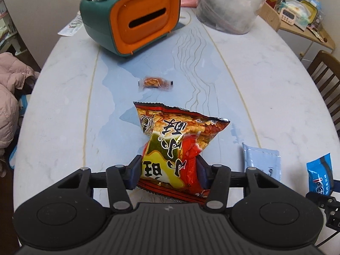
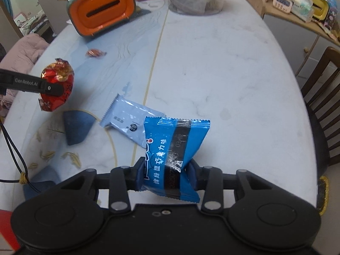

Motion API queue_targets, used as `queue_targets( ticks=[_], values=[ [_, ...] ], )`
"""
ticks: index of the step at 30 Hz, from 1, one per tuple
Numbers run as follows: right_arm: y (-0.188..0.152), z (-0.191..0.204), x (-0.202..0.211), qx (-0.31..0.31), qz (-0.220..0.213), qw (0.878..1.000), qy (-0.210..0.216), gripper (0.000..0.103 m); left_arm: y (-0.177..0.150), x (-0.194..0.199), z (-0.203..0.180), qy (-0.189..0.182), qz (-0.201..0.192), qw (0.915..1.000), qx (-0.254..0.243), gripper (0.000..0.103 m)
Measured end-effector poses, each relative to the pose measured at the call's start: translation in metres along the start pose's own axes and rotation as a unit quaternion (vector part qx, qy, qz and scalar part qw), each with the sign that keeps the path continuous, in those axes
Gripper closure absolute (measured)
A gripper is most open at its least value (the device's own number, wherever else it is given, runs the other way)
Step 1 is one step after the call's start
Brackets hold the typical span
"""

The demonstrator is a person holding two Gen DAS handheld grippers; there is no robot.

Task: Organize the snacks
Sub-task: 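Carry chip bag and blue packet over the white box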

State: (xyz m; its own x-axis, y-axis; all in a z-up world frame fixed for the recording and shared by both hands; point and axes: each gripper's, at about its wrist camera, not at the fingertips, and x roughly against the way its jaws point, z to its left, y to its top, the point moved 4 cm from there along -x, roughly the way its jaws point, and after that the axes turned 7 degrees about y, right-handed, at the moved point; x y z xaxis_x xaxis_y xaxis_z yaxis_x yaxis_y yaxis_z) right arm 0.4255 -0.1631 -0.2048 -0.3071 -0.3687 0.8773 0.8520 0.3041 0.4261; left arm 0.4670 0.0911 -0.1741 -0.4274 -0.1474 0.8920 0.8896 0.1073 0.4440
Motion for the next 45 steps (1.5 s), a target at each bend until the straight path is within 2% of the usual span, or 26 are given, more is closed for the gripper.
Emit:
queue_targets(
  ticks=[14,20,26,35,45],
  values=[
    [-0.021,0.041,0.094,0.022,-0.040,0.998,0.039,0.064,-0.050,0.109,0.015,-0.014,-0.012,0.9998,0.008,0.052],
    [-0.041,0.063,0.129,0.034,-0.048,0.997,0.054,0.064,-0.080,0.157,0.022,-0.028,-0.024,0.9992,0.013,0.052],
    [-0.067,0.086,0.155,0.047,-0.051,0.995,0.067,0.064,-0.118,0.191,0.023,-0.024,-0.013,0.9996,0.005,0.052],
    [-0.112,0.110,0.173,0.054,-0.035,0.995,0.079,0.064,-0.181,0.222,0.013,-0.034,0.008,0.9992,-0.018,0.052],
    [-0.156,0.122,0.171,0.053,-0.003,0.994,0.094,0.064,-0.244,0.220,-0.006,-0.046,0.048,0.9973,-0.031,0.052]
  ],
)
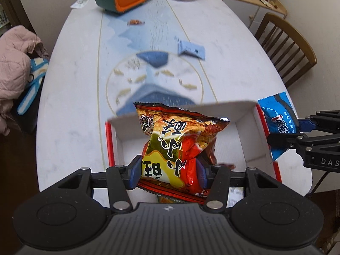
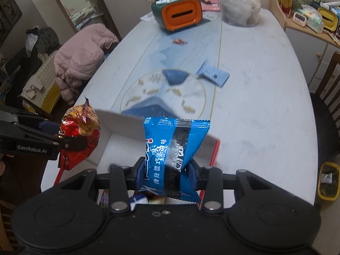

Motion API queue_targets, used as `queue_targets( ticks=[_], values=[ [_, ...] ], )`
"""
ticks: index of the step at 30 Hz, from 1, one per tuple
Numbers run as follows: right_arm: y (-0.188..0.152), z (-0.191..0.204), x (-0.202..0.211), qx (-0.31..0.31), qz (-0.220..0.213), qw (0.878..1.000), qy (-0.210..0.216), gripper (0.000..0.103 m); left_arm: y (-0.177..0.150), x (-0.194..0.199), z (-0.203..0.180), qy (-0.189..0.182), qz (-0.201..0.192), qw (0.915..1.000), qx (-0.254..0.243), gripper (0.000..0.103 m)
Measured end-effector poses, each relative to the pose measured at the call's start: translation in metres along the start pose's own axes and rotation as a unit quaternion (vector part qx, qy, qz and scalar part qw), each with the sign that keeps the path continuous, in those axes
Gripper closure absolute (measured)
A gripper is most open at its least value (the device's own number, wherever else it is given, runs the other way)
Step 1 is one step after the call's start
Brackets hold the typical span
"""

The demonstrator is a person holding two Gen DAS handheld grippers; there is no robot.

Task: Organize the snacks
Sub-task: 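Carry chip bag and blue packet over the white box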

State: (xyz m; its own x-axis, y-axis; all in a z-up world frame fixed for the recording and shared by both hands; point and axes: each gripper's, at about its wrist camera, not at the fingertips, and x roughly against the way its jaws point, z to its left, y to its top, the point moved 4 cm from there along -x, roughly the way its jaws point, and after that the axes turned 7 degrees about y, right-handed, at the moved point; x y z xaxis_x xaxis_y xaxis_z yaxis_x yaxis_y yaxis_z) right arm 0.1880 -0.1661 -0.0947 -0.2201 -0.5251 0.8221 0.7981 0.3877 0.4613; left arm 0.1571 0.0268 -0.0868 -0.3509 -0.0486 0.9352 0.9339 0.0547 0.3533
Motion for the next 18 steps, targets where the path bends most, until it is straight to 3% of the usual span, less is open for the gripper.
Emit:
queue_targets(
  ticks=[18],
  values=[
    [-0.055,0.017,-0.054,0.000,0.068,0.998,0.007,0.064,-0.061,-0.055,-0.016,0.017,0.065,0.9977,-0.006,0.052]
  ],
)
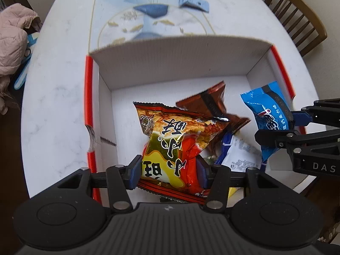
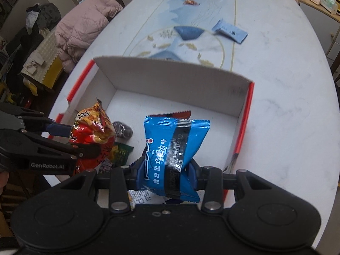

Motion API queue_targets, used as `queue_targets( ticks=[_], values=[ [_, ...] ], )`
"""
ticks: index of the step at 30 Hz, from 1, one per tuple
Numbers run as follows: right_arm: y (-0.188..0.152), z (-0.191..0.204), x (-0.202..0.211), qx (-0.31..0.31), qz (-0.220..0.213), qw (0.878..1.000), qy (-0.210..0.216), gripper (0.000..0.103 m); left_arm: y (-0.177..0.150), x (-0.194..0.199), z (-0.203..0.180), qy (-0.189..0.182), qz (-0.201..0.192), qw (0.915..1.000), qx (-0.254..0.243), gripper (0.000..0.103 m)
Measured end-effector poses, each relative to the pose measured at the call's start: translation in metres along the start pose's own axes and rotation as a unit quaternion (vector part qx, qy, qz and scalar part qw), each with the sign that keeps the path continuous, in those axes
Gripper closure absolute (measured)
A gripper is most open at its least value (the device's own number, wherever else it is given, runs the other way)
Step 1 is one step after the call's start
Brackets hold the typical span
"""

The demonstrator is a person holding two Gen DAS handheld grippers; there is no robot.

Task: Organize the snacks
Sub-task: 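Carry chip bag and blue packet over the white box, then lower both items into the box and open both tools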

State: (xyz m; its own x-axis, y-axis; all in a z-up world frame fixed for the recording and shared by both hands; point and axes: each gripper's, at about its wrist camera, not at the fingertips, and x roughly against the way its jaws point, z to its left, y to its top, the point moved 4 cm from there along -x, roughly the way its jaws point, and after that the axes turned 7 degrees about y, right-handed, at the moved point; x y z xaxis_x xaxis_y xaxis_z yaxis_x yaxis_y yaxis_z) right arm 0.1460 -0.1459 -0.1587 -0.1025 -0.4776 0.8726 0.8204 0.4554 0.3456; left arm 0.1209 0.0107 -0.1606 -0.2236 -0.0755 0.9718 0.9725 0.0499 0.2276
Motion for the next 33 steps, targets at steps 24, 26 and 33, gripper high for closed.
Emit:
queue_targets(
  ticks=[24,26,33],
  values=[
    [-0.006,0.007,-0.027,0.011,0.019,1.000,-0.017,0.064,-0.009,-0.039,-0.017,0.006,0.029,0.9993,-0.022,0.052],
    [-0.006,0.007,-0.027,0.012,0.019,1.000,-0.018,0.063,-0.009,-0.038,-0.017,0.004,0.029,0.9994,-0.021,0.052],
    [-0.006,0.006,-0.023,0.010,0.015,1.000,-0.019,0.060,-0.012,-0.033,-0.013,-0.006,0.020,0.9997,-0.015,0.049]
  ],
)
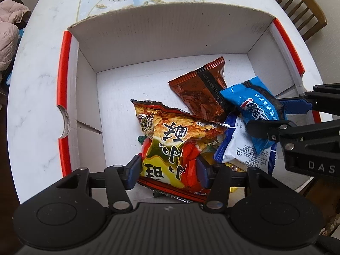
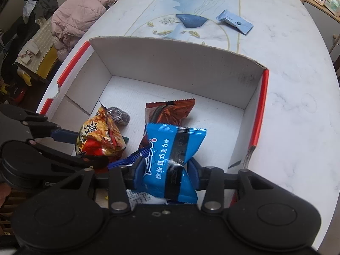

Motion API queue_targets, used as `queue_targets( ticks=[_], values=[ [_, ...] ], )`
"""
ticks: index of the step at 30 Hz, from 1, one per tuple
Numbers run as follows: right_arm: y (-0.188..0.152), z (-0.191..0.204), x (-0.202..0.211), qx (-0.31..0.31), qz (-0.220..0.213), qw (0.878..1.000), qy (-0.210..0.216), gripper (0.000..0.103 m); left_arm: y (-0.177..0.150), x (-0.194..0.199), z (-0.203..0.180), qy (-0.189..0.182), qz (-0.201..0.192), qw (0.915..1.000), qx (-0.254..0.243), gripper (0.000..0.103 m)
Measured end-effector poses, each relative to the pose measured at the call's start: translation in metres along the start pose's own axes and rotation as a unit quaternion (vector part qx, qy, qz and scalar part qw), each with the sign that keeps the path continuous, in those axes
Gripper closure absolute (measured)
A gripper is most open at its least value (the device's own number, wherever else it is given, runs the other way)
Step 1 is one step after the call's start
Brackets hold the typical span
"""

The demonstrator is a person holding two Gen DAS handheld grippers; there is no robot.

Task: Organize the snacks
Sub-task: 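Lower both items into the box and open both tools, then lift both tools out of the box and move to the last snacks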

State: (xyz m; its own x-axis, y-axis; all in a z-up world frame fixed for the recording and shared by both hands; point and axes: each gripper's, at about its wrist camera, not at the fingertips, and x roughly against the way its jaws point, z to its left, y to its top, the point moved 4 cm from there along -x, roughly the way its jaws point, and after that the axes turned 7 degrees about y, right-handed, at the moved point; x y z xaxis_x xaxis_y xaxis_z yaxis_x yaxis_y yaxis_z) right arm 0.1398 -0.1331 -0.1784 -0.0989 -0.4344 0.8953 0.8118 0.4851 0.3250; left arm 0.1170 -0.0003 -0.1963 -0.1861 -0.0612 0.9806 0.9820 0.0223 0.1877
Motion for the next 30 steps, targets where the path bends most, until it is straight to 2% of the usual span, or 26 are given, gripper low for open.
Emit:
queue_targets(
  ticks=[13,22,25,30],
  values=[
    [0.001,0.008,0.029,0.004,-0.025,1.000,0.016,0.056,-0.003,0.043,0.010,-0.012,-0.046,0.9988,0.009,0.048],
    [0.014,0.016,0.063,0.018,-0.061,0.998,0.023,0.054,0.007,0.086,0.018,-0.021,-0.096,0.9950,0.016,0.048],
    [0.020,0.018,0.075,0.024,-0.075,0.997,0.020,0.049,0.014,0.101,0.021,-0.021,-0.116,0.9929,0.017,0.043],
    [0.035,0.018,0.093,0.037,-0.100,0.994,0.016,0.041,0.031,0.124,0.024,-0.018,-0.144,0.9893,0.015,0.043]
  ],
)
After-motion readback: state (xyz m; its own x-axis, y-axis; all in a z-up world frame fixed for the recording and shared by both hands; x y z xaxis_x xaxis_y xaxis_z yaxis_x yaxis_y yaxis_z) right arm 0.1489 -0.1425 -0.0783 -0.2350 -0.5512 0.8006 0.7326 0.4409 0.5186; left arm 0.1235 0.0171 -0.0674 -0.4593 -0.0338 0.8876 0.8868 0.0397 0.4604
